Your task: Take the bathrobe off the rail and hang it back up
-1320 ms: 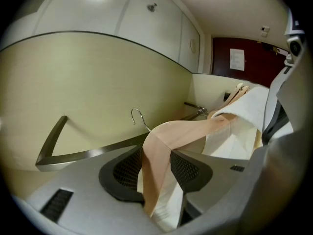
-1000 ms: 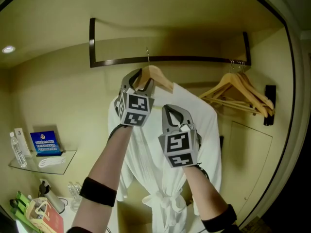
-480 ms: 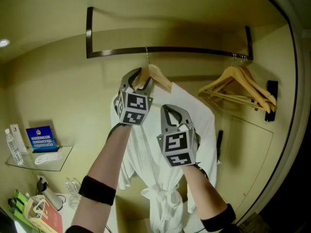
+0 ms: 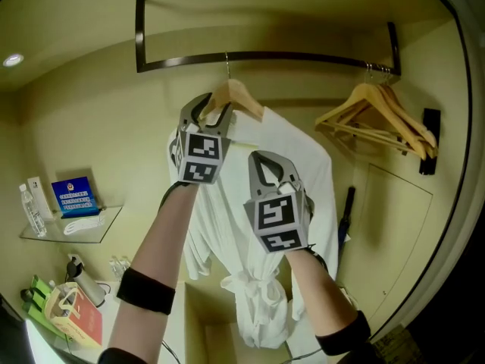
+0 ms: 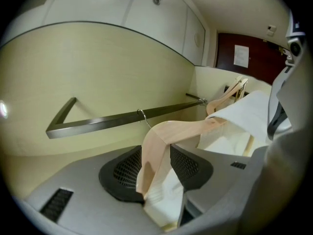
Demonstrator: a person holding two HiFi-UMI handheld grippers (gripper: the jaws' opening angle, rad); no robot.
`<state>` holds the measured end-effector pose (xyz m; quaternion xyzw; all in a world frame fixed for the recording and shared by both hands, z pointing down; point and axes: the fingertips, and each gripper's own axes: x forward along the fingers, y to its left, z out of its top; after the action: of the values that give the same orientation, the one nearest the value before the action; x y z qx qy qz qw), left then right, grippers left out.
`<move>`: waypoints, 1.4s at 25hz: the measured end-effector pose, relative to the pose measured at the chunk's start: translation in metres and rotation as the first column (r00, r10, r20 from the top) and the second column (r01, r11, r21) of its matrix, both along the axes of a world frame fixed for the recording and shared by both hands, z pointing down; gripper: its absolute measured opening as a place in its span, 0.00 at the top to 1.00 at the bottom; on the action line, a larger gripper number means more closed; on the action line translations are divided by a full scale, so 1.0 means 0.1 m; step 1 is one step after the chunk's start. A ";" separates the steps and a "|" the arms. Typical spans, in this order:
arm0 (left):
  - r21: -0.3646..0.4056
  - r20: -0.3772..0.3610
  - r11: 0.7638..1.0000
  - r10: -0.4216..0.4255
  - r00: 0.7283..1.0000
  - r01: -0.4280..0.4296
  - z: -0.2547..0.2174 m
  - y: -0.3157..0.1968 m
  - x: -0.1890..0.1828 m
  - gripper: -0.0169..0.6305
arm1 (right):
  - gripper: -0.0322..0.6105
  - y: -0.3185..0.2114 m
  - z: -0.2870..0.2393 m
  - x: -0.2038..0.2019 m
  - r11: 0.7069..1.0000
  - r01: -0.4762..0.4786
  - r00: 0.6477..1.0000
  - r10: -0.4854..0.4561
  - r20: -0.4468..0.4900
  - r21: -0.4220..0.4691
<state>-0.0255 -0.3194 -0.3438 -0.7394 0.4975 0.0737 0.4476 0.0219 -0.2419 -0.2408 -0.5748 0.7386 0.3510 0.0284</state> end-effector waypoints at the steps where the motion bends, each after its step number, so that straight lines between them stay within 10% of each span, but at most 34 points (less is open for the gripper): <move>1: 0.000 0.005 1.000 -0.020 1.000 0.020 0.08 0.06 -0.03 0.68 | 0.91 0.04 0.07 0.01 1.000 0.018 1.000 -0.018 0.003 -0.011; 7: -0.102 -0.042 0.988 -0.122 0.992 0.117 0.89 0.61 -0.33 0.71 | 0.91 0.32 0.61 0.12 0.990 0.104 0.995 -0.103 0.014 -0.093; 12: -0.297 -0.086 0.945 -0.166 0.982 0.134 2.00 1.03 -0.53 0.94 | 0.91 0.58 1.40 0.38 0.965 0.171 0.985 -0.166 0.043 -0.200; 19: -0.597 -0.091 0.794 -0.207 0.974 0.113 3.71 1.55 -0.73 0.97 | 0.91 0.85 2.80 0.57 0.889 0.223 0.974 -0.181 0.139 -0.399; 26: -0.731 -0.160 0.680 -0.248 0.956 0.053 4.80 2.13 -1.20 0.97 | 0.91 1.33 3.88 0.43 0.810 0.197 0.980 -0.154 0.124 -0.552; 35: -0.842 -0.166 0.538 -0.298 0.940 0.022 6.15 2.85 -1.85 0.97 | 0.91 2.01 5.53 0.27 0.619 0.139 0.986 -0.018 0.164 -0.773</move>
<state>-0.2110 -0.0343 0.2711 -0.7935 0.5990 -0.1040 -0.0275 0.0494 -0.0406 0.3125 -0.5203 0.8381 -0.0473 -0.1568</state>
